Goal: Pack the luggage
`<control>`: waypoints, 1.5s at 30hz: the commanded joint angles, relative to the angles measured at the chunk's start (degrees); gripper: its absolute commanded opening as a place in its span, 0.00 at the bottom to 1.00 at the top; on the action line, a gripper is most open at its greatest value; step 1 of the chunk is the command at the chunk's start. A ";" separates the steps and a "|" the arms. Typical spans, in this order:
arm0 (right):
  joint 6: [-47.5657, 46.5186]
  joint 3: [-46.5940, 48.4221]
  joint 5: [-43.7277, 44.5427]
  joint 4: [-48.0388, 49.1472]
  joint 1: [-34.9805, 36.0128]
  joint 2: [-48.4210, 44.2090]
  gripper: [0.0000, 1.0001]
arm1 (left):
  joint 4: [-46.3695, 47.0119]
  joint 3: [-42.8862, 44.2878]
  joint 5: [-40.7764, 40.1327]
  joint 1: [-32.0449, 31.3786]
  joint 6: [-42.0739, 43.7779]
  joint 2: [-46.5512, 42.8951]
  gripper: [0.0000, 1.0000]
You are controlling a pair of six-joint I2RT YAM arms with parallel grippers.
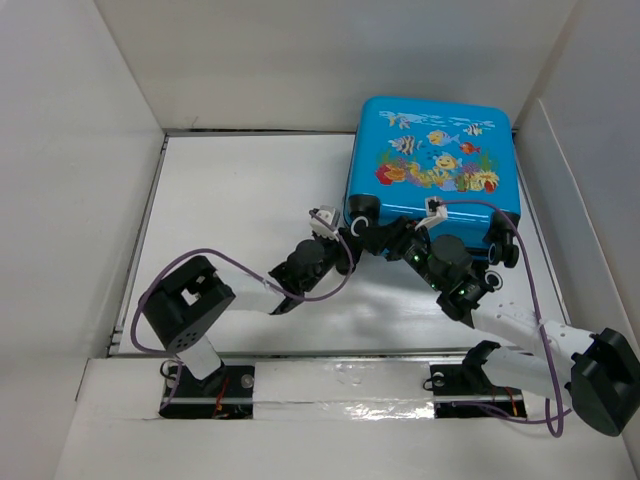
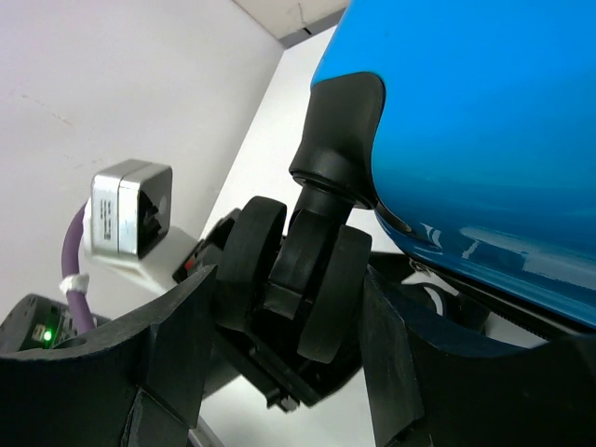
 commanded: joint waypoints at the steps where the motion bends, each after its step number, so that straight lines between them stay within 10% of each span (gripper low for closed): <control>1: -1.56 0.69 -4.46 5.64 0.88 -1.04 0.35 | 8.88 0.29 5.33 -1.58 -0.91 0.40 0.34; 45: -1.12 0.07 -4.46 7.05 0.88 -0.60 0.35 | 5.46 -1.82 -3.10 -1.58 0.58 2.24 0.34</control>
